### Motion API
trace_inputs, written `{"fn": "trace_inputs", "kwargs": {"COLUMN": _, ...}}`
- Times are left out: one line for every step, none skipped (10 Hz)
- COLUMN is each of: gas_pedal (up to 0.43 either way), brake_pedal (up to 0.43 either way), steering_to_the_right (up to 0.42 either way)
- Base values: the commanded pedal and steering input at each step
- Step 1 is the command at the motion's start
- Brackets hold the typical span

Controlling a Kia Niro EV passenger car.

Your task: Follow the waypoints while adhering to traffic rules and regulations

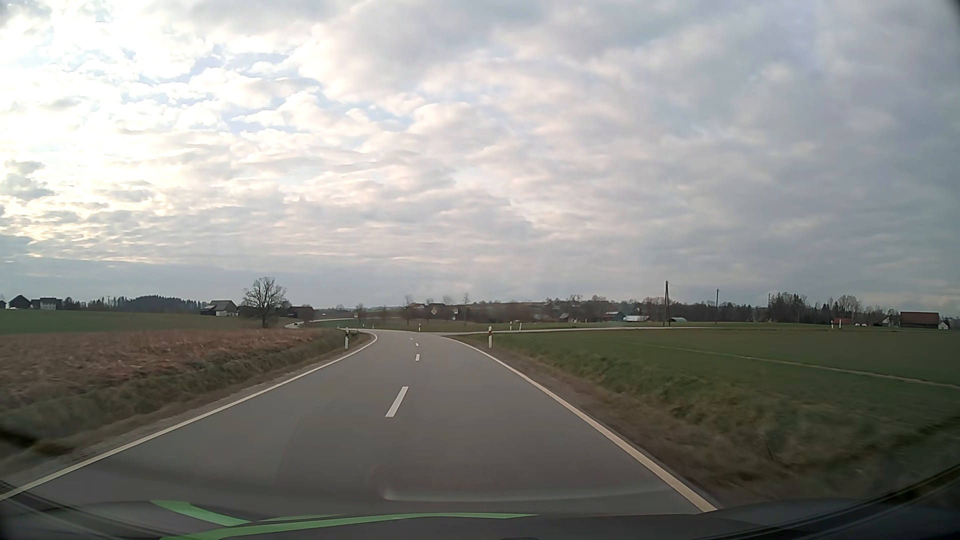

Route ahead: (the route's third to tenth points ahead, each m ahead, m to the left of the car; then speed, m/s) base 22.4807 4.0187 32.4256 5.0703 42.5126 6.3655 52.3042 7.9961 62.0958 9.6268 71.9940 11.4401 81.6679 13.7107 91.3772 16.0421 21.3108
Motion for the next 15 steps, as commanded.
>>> {"fn": "trace_inputs", "kwargs": {"gas_pedal": 0.169, "brake_pedal": 0.0, "steering_to_the_right": -0.023}}
{"fn": "trace_inputs", "kwargs": {"gas_pedal": 0.169, "brake_pedal": 0.0, "steering_to_the_right": -0.023}}
{"fn": "trace_inputs", "kwargs": {"gas_pedal": 0.169, "brake_pedal": 0.0, "steering_to_the_right": -0.023}}
{"fn": "trace_inputs", "kwargs": {"gas_pedal": 0.169, "brake_pedal": 0.0, "steering_to_the_right": -0.023}}
{"fn": "trace_inputs", "kwargs": {"gas_pedal": 0.169, "brake_pedal": 0.0, "steering_to_the_right": -0.023}}
{"fn": "trace_inputs", "kwargs": {"gas_pedal": 0.169, "brake_pedal": 0.0, "steering_to_the_right": -0.023}}
{"fn": "trace_inputs", "kwargs": {"gas_pedal": 0.169, "brake_pedal": 0.0, "steering_to_the_right": -0.022}}
{"fn": "trace_inputs", "kwargs": {"gas_pedal": 0.169, "brake_pedal": 0.0, "steering_to_the_right": -0.021}}
{"fn": "trace_inputs", "kwargs": {"gas_pedal": 0.169, "brake_pedal": 0.0, "steering_to_the_right": -0.019}}
{"fn": "trace_inputs", "kwargs": {"gas_pedal": 0.169, "brake_pedal": 0.0, "steering_to_the_right": -0.018}}
{"fn": "trace_inputs", "kwargs": {"gas_pedal": 0.177, "brake_pedal": 0.0, "steering_to_the_right": -0.017}}
{"fn": "trace_inputs", "kwargs": {"gas_pedal": 0.177, "brake_pedal": 0.0, "steering_to_the_right": -0.016}}
{"fn": "trace_inputs", "kwargs": {"gas_pedal": 0.177, "brake_pedal": 0.0, "steering_to_the_right": -0.016}}
{"fn": "trace_inputs", "kwargs": {"gas_pedal": 0.177, "brake_pedal": 0.0, "steering_to_the_right": -0.016}}
{"fn": "trace_inputs", "kwargs": {"gas_pedal": 0.177, "brake_pedal": 0.0, "steering_to_the_right": -0.016}}
